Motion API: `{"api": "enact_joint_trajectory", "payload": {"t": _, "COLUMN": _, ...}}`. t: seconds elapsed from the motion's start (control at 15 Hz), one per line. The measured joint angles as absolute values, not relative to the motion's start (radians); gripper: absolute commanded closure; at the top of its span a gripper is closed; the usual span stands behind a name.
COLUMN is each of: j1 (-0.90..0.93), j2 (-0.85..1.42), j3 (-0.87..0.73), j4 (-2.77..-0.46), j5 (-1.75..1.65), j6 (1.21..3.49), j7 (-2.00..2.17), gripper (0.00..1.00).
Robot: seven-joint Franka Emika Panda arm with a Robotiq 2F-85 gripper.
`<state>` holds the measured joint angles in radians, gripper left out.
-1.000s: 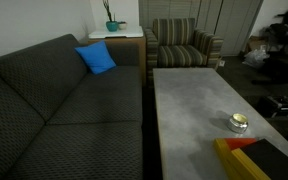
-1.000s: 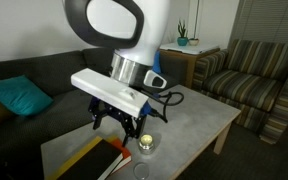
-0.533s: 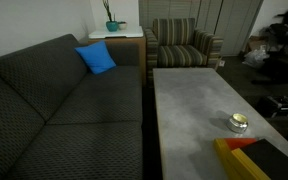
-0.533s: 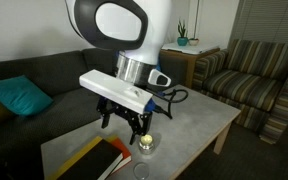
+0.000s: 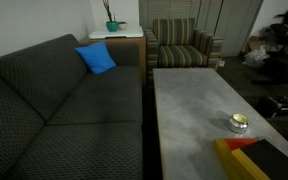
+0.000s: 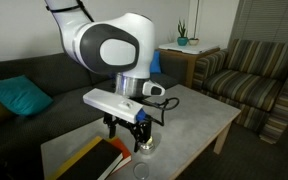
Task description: Cover the metal container with the lid on the table
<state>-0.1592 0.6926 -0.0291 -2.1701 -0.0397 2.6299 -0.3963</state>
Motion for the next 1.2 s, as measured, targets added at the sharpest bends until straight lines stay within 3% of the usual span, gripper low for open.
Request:
{"api": "enact_joint_trajectory", "payload": {"t": 0.6, "j1": -0.161, "j2": 0.704, "j3": -0.030, "j4": -2.155, "j5": -0.062, "j6": 2.636, "j7": -0.389, "gripper": 0.00}}
{"api": "enact_joint_trajectory", "payload": {"t": 1.2, "j1": -0.310, "j2": 1.054, "j3": 0.029, "j4": -1.844, "j5": 0.011, "j6": 2.634, "j7": -0.388, "gripper": 0.00}}
